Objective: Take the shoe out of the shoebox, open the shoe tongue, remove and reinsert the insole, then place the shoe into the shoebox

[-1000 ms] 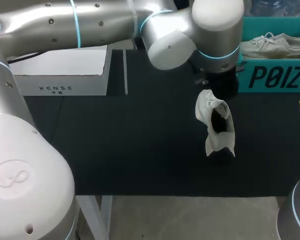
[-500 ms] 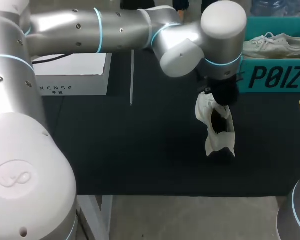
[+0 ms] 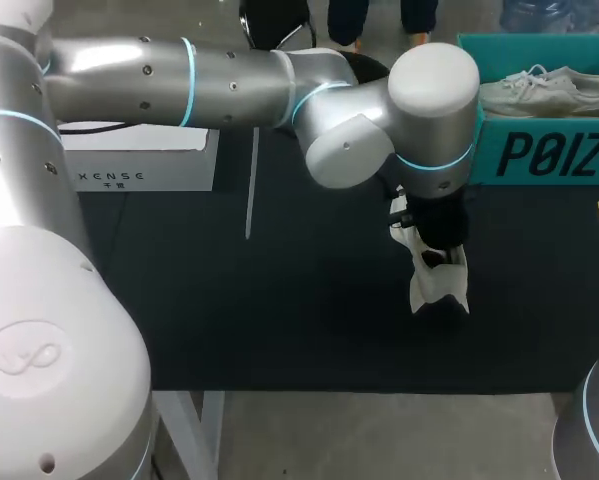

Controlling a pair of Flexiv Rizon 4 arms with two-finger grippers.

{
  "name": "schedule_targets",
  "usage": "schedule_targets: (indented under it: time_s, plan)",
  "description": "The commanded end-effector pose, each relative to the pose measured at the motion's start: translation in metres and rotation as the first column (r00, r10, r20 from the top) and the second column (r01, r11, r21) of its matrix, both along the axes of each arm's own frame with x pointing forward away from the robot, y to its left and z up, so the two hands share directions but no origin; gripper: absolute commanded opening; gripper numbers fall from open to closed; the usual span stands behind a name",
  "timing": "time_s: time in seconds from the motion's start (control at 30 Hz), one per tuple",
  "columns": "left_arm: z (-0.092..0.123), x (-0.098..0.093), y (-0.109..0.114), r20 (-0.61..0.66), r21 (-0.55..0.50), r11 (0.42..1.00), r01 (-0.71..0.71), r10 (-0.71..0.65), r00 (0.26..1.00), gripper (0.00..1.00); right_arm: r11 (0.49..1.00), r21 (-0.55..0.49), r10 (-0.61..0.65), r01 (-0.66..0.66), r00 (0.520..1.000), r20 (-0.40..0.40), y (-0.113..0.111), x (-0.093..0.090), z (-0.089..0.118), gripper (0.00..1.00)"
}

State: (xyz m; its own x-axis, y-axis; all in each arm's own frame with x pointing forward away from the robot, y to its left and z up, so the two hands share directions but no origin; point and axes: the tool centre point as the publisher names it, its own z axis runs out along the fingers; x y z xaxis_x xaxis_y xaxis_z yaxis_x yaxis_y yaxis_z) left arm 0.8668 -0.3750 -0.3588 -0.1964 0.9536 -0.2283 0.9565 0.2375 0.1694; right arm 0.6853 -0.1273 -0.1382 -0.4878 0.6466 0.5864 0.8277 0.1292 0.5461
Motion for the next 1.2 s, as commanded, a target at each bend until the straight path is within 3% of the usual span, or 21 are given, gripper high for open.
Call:
schedule_targets:
  time_s: [0.03,0.23,0.33,0.53,0.57,0.6,0.63,0.73,1.0,1.03,1.07,1.2]
  plan:
    - [0.039,-0.003,0.005,0.036,-0.042,0.998,-0.04,0.041,0.998,0.0,1.0,-0.003,-0.016,0.016,1.0,0.012,0.0,-0.012,0.0,1.0]
    - [0.083,-0.012,0.008,0.007,-0.093,0.975,-0.2,0.202,0.979,0.0,1.0,-0.003,-0.016,0.016,1.0,0.012,0.0,-0.012,0.0,1.0]
    - [0.092,-0.025,0.011,-0.031,-0.088,0.958,-0.273,0.271,0.962,0.0,1.0,-0.003,-0.016,0.016,1.0,0.012,0.0,-0.012,0.0,1.0]
    - [0.088,-0.063,0.022,-0.116,-0.053,0.913,-0.404,0.396,0.911,0.0,1.0,-0.003,-0.016,0.016,1.0,0.012,0.0,-0.012,0.0,1.0]
    - [0.086,-0.068,0.023,-0.126,-0.046,0.908,-0.416,0.408,0.904,0.09,1.0,-0.003,-0.016,0.016,1.0,0.012,0.0,-0.012,0.0,1.0]
    - [0.085,-0.074,0.024,-0.14,-0.043,0.901,-0.432,0.423,0.896,0.08,1.0,-0.003,-0.016,0.016,1.0,0.012,0.0,-0.012,0.0,1.0]
    - [0.085,-0.082,0.028,-0.121,-0.024,0.885,-0.464,0.458,0.88,0.0,1.0,-0.003,-0.016,0.016,1.0,0.012,0.0,-0.012,0.0,1.0]
    - [0.088,-0.097,0.037,-0.14,-0.042,0.848,-0.528,0.518,0.844,0.0,1.0,-0.003,-0.016,0.016,1.0,0.012,0.0,-0.012,0.0,1.0]
    - [0.099,-0.113,0.062,-0.126,-0.031,0.772,-0.635,0.627,0.768,0.0,1.0,-0.003,-0.016,0.016,1.0,0.012,0.0,-0.012,0.0,1.0]
    - [0.098,-0.114,0.064,-0.145,-0.021,0.774,-0.633,0.624,0.768,0.42,1.0,-0.003,-0.016,0.016,1.0,0.012,0.0,-0.012,0.0,1.0]
    - [0.098,-0.115,0.065,-0.144,0.003,0.775,-0.632,0.626,0.767,1.0,1.0,-0.003,-0.016,0.016,1.0,0.012,0.0,-0.012,0.0,1.0]
    - [0.098,-0.115,0.065,-0.144,0.003,0.775,-0.632,0.626,0.767,1.0,1.0,-0.003,-0.016,0.016,1.0,0.012,0.0,-0.012,0.0,1.0]
